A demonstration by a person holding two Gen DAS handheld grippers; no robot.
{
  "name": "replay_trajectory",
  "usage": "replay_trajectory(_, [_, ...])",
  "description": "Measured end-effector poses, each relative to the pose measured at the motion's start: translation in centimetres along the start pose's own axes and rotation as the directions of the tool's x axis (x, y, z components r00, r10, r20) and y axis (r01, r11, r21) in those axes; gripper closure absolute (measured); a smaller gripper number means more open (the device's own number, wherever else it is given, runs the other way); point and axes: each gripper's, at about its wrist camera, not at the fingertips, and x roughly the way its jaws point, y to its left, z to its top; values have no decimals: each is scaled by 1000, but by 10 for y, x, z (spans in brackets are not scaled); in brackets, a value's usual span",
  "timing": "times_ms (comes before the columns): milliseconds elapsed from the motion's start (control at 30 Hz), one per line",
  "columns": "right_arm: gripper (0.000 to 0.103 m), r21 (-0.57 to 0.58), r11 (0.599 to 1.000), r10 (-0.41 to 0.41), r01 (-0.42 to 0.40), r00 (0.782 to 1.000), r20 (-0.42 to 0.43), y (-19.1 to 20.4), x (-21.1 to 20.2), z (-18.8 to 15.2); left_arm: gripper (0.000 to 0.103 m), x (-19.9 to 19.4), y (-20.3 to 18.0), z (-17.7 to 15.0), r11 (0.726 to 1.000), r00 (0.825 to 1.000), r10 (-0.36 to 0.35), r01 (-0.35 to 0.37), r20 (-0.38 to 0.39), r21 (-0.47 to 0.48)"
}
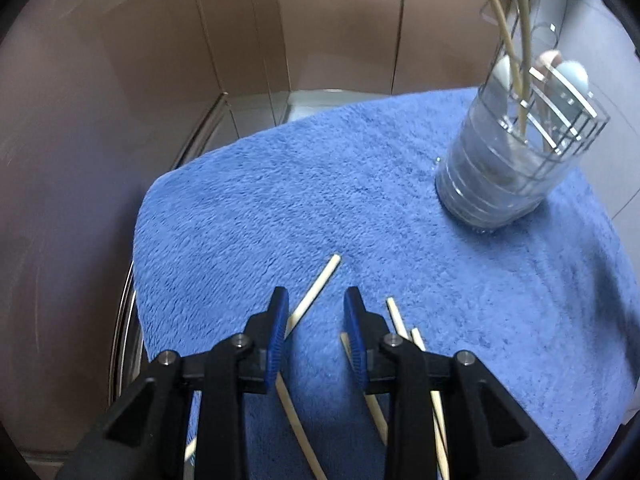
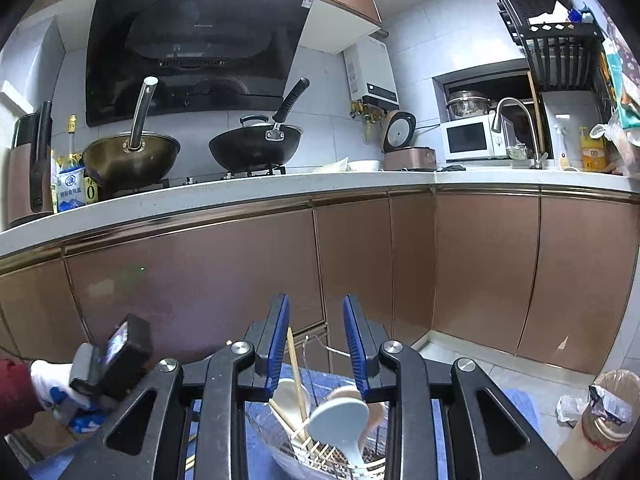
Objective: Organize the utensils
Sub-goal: 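Grasp a chopstick on the towel with the left tool and lift it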
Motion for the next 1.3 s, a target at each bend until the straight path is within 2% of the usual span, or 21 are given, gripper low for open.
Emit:
replay_trajectory(133, [77,6,1000,-3,3,1000,-14,-5,-6,-5,76,14,-7,6,998,998,22,-18,-59,67])
replay_trajectory(267, [76,25,1000,-11,12,1000,-29,-13,-10,-11,76,34,-13,13,988,989,80,-62,-125,138])
replay_trajectory(400, [75,28,999,-31,32,998,-54,-18,-15,-18,78,41,-12,23,986,986,71,-47,-150,158])
replay_trajectory(500, [75,33,998,-50,52,996,-69,-25,-22,-24,91,47,-10,30,988,985,28,-2,-170,155])
replay_trajectory(633, [75,63,994,-82,88,993,-90,-38,-34,-29,98,49,-15,29,981,987,37,-5,-157,195])
replay_trajectory(733, [75,78,989,-115,123,988,-107,-48,-46,-34,98,46,-18,26,980,990,50,-23,-132,199])
replay_trajectory(867, [75,86,982,-155,168,978,-138,-56,-63,-41,98,30,-13,17,981,992,108,-96,-69,168])
replay_trajectory(1067, [75,107,971,-196,212,969,-148,-54,-89,-43,98,-25,8,8,987,986,153,-155,64,29])
replay_trajectory(1200, [75,117,968,-203,220,969,-144,-42,-105,-42,98,-84,8,1,989,971,144,-136,190,-52])
replay_trajectory(1300, [75,117,969,-200,218,969,-148,-31,-118,-44,98,-135,-2,1,991,944,125,-103,304,-88])
